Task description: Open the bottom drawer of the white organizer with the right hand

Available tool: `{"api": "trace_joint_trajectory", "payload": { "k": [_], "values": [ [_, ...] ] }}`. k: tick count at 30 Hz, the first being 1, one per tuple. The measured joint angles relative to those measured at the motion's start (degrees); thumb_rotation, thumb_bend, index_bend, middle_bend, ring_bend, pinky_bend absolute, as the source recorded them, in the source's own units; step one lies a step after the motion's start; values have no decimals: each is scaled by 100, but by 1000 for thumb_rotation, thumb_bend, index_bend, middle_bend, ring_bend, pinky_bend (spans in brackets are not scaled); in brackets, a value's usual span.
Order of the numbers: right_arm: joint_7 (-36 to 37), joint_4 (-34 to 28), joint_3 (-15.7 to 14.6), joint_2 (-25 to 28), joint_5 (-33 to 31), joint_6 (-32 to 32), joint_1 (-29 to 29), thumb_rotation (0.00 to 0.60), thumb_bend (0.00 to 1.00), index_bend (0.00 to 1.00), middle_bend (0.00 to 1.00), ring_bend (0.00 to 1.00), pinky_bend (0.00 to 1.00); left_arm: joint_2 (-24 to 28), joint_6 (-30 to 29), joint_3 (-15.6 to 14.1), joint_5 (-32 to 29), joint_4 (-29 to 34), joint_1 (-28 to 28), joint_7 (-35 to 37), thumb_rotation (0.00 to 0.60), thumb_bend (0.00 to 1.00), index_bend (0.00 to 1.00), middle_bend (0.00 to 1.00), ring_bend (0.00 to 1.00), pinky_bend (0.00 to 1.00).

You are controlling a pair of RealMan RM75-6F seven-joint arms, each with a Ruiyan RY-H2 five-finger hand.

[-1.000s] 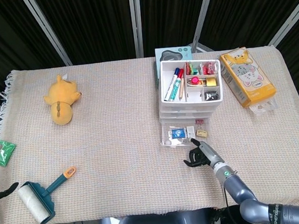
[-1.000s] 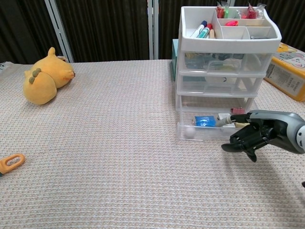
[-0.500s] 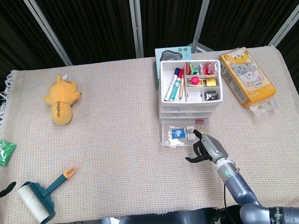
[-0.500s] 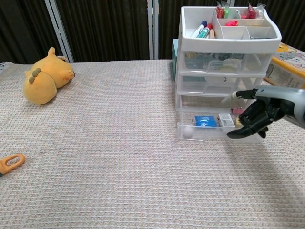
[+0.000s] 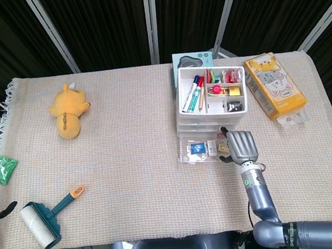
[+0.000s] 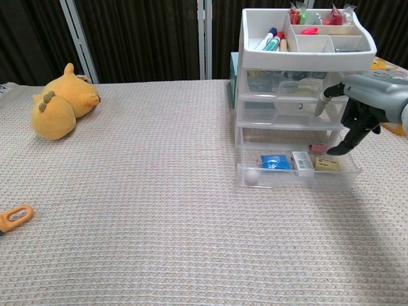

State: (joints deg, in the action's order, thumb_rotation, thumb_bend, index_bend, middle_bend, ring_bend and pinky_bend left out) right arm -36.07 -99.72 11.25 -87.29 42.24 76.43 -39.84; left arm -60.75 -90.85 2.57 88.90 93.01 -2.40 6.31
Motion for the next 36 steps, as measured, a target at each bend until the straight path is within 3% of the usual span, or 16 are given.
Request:
{"api": "trace_joint_trajectory", "payload": {
  "k": [5,13,36],
  "values": [
    [-21,273,-19,-96,81,-199,-47,600,0,435,983,969,719,2,11,-3,1,8,-2,-17,600,84,0,0,0,0],
    [6,686,-31,-362,208,-443,-88,600,0,451,984,969,718,20,9,6,-24,3,7,47,600,83,0,0,0,0],
    [1033,2360,-80,-1013,913,-1271,3,600,0,385,984,969,718,22,169,30,-145,45,-45,-34,600,83,0,0,0,0]
  ]
}}
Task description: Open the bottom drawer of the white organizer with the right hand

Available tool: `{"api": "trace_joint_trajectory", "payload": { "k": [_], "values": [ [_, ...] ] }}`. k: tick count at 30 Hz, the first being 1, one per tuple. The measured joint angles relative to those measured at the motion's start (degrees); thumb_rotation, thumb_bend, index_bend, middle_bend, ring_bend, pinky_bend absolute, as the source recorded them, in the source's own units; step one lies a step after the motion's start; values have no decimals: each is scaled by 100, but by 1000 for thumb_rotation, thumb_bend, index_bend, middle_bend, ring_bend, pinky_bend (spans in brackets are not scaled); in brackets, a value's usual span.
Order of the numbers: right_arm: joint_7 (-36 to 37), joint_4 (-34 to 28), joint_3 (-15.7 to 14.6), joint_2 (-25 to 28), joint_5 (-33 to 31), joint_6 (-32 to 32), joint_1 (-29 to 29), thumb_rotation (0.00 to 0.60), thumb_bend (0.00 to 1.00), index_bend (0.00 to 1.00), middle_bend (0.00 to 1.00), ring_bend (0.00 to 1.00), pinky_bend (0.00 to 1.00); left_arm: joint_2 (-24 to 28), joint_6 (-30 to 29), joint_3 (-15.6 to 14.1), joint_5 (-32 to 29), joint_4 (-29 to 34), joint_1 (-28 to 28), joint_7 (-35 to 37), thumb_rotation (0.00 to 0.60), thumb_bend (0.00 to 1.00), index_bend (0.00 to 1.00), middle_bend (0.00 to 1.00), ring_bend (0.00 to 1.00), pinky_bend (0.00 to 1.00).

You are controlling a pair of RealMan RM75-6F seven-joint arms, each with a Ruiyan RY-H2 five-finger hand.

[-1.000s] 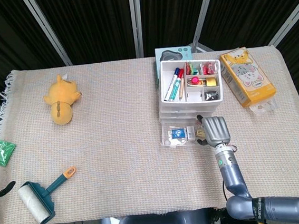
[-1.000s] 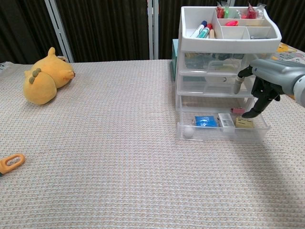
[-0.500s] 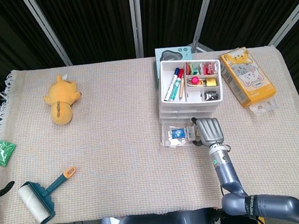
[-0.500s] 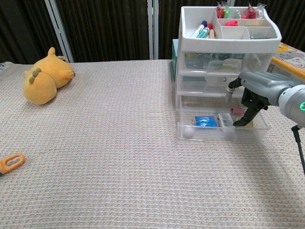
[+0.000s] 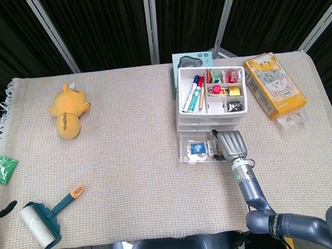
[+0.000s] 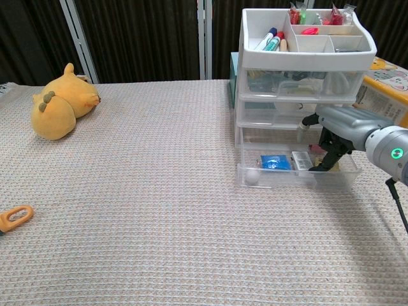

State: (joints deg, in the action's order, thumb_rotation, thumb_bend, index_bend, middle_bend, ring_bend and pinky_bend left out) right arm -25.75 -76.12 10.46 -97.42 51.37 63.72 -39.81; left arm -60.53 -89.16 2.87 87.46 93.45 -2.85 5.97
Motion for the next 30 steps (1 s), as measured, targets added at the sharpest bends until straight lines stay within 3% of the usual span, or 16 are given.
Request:
{"api": "trace_joint_trajectory", "payload": {
  "k": [18,30],
  "values": [
    [-479,-111,192,259,-513,-660,-226,600,0,314,984,969,718,21,108,-8,-52,65,-33,-69,600,83,0,0,0,0],
    [-185,-482,13,745,-55,-916,-148,600,0,304,981,969,717,51,98,-49,26,93,-29,-56,600,84,0,0,0,0]
  ]
}}
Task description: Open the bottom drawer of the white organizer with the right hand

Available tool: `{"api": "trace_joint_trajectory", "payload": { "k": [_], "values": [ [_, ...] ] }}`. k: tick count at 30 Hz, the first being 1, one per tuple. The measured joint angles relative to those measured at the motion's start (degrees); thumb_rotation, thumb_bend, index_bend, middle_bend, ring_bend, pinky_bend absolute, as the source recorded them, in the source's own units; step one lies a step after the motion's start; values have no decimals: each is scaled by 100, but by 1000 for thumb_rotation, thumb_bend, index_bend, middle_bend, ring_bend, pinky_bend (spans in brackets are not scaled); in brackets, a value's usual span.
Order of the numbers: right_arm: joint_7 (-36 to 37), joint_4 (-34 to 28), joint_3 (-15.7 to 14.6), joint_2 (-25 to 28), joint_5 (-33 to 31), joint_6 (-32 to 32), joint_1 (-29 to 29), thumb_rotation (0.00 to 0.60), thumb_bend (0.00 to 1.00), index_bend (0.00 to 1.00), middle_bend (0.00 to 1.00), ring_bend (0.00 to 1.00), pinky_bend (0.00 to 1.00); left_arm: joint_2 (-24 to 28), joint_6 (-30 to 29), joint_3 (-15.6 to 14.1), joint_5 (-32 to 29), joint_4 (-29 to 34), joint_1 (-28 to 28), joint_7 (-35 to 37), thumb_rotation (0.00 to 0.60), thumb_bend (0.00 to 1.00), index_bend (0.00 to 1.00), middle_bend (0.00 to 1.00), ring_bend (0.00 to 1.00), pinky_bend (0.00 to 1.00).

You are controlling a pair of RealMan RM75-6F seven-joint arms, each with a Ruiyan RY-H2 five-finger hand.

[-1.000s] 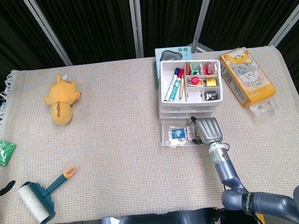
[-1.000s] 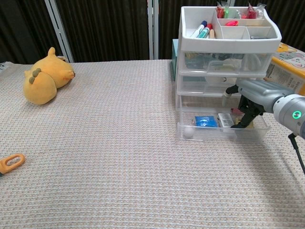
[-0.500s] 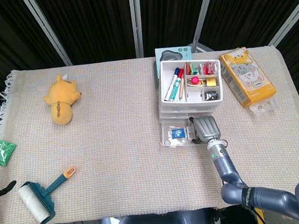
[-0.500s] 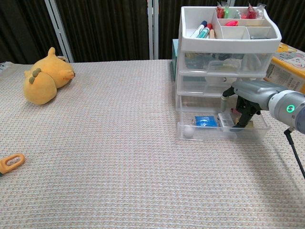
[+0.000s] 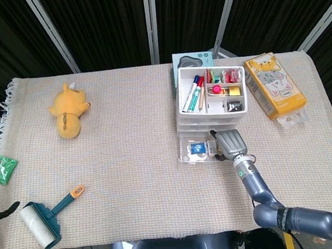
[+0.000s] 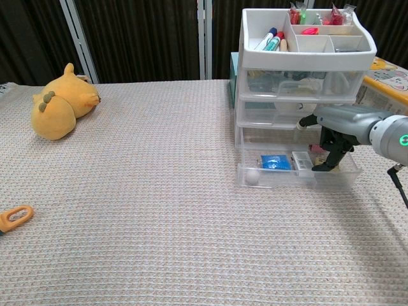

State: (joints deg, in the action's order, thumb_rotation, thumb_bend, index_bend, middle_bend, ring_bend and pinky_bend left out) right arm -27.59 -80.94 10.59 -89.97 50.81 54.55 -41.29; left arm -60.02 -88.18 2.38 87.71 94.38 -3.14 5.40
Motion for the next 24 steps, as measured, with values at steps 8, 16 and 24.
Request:
{"api": "trace_joint_trajectory", "payload": {
  "k": [8,16,24],
  "values": [
    [313,-59,-200,322,902,-144,-9,600,0,335,975,966,715,-5,-1,-21,36,-6,1,-20,600,83,0,0,0,0],
    [983,329,-555,549,2455,-160,-119,600,0,344,974,965,715,-32,2,-4,14,8,-11,-79,600,83,0,0,0,0],
    [1959,1133,-747,475,3248,-39,-210,600,0,343,973,963,713,-68,45,13,-55,49,-27,-214,600,83,0,0,0,0]
  ]
}}
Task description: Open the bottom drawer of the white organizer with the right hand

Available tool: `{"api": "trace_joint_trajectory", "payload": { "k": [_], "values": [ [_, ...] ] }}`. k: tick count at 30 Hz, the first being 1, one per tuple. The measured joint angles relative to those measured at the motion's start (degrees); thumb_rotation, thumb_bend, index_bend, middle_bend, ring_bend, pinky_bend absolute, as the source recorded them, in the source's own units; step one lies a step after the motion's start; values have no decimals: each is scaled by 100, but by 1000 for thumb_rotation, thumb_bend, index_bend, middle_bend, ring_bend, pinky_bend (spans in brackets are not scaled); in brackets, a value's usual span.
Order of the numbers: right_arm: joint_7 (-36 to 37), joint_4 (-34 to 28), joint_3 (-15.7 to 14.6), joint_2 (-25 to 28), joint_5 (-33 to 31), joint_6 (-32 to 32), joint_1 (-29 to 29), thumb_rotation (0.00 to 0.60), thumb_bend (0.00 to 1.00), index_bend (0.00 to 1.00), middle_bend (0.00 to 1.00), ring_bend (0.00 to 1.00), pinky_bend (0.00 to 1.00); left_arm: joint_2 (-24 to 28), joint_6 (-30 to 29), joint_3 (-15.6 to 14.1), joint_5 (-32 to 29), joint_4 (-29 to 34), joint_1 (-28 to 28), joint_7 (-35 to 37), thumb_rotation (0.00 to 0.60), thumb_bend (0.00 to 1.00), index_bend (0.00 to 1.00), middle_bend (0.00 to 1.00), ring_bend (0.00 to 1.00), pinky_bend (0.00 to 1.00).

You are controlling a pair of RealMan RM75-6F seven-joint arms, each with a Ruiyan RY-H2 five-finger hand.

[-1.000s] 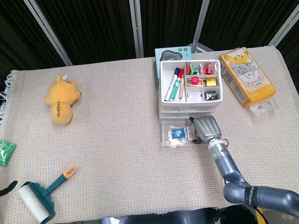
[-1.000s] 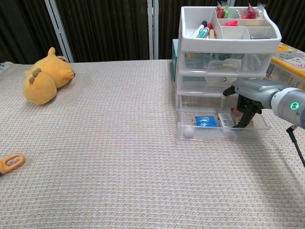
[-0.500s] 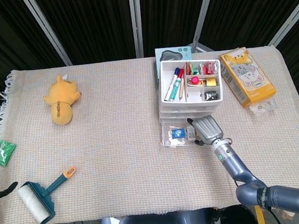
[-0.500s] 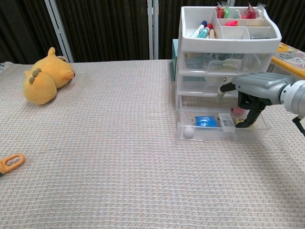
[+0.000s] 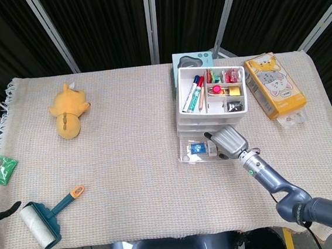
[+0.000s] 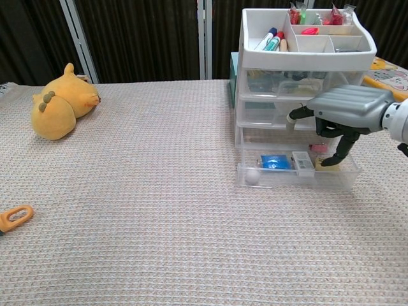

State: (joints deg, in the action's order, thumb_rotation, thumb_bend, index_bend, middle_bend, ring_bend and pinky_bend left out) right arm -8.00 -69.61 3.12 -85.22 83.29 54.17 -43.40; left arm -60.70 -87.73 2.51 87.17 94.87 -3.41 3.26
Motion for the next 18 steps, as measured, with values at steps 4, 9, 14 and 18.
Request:
{"api": "trace_joint_trajectory", "payload": {
  "k": [4,9,14,18],
  "values": [
    [262,275,-46,-92,200,48,-37,600,0,345,972,962,711,-18,32,3,-27,39,-15,-92,600,83,0,0,0,0],
    [538,515,-88,-198,301,26,-66,600,0,351,971,961,710,-31,50,7,-54,71,-21,-166,600,84,0,0,0,0],
    [695,783,-141,-325,400,4,-83,600,0,363,971,960,709,-50,97,9,-83,81,-41,-228,600,84,0,0,0,0],
    [879,1025,-180,-442,493,2,-104,600,0,366,971,960,709,-57,114,17,-109,76,-50,-242,600,84,0,0,0,0]
  ]
}}
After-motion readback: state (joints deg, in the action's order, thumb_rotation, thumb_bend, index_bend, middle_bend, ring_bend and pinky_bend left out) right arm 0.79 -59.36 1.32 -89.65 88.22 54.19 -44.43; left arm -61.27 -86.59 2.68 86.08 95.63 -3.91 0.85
